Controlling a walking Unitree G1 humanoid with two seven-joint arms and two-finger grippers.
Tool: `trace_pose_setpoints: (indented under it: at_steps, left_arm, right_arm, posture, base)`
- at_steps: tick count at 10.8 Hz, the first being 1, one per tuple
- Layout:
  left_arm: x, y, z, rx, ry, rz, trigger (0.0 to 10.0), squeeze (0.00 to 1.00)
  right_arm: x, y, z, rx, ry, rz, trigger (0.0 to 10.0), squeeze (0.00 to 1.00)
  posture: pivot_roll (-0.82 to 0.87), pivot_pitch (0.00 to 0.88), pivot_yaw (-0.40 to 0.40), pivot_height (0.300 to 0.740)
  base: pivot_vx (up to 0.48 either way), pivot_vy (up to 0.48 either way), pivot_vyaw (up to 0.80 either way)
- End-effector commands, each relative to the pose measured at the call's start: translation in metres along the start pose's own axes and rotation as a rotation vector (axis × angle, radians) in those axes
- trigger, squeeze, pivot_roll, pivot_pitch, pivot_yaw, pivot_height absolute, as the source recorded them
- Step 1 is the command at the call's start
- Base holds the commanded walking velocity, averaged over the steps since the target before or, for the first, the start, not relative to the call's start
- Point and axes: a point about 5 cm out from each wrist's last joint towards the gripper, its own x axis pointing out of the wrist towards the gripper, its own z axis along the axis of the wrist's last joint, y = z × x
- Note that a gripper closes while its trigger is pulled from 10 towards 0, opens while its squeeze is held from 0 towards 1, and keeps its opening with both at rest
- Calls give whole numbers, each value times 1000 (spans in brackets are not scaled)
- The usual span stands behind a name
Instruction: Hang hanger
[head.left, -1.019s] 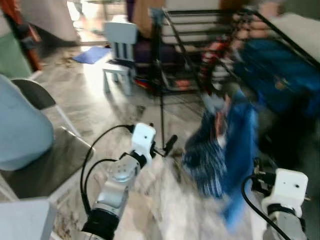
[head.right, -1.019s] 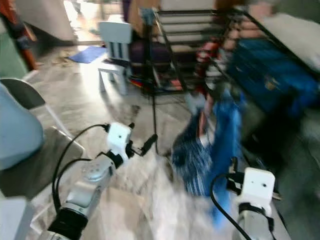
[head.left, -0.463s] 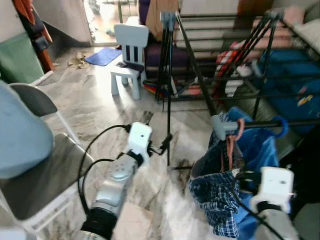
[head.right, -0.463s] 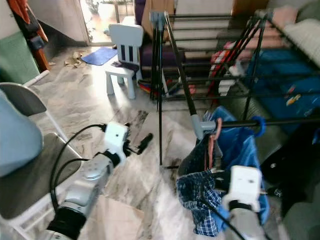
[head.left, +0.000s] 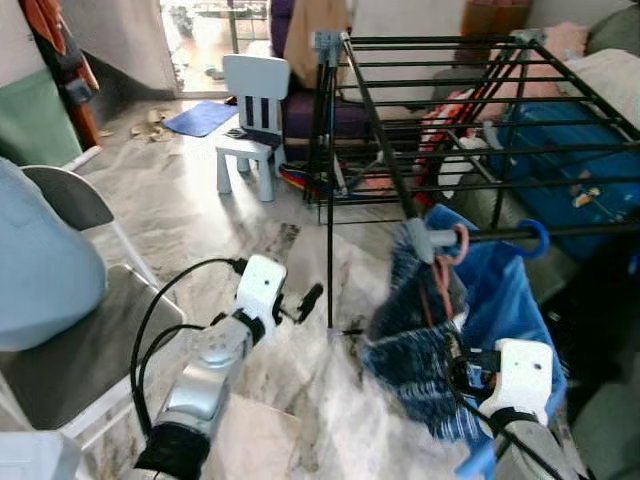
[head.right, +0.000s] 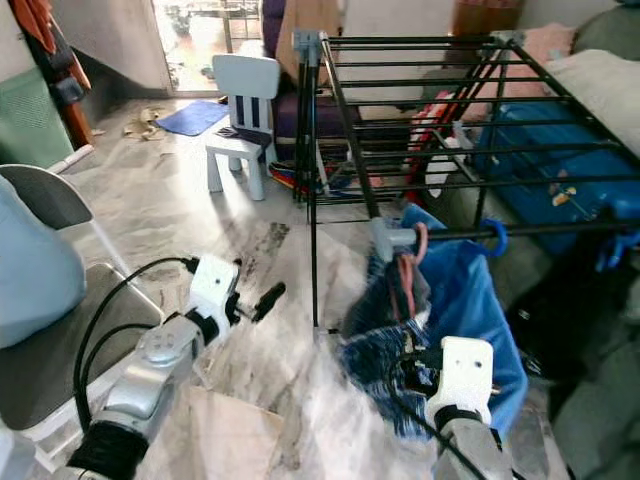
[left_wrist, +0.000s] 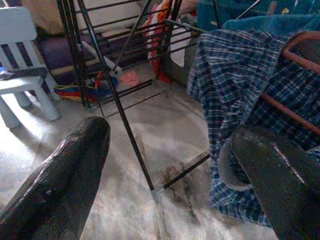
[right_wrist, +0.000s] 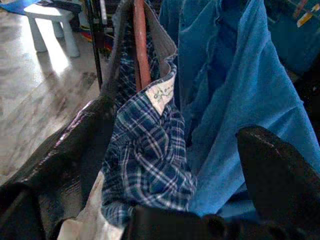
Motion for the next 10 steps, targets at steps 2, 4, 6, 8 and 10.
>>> trace_pose_setpoints:
  at_steps: [2,4,6,8,10]
  left_arm:
    - [2,-3,3,7,3,-13,10000,0]
    - [3,-6,4,4,3,-23,10000,0]
    - [3,-5,5,2,3,-22,10000,0]
    - [2,-4,4,3,6,-18,10000,0]
    - [2,-6,4,0,9,-21,10000,0]
  right_arm:
    - [10,-2,2,-17,43,49,10000,0]
    - [27,-12,9,-15,81,123,10000,0]
    - [43,-34,17,-46,91,119,4431,0]
    - [53,-43,24,-70,93,124,0,0]
    - [62,-39,26,-55,113,200,0,0]
  posture:
    - [-20,0,-27,740]
    - [-14,0,-32,740]
    - [-1,0,-39,740]
    - [3,0,-40,740]
    - [3,0,-39,740]
  base:
    - [0,0,0]
    - [0,0,0]
    - [0,0,0]
    - [0,0,0]
    - [0,0,0]
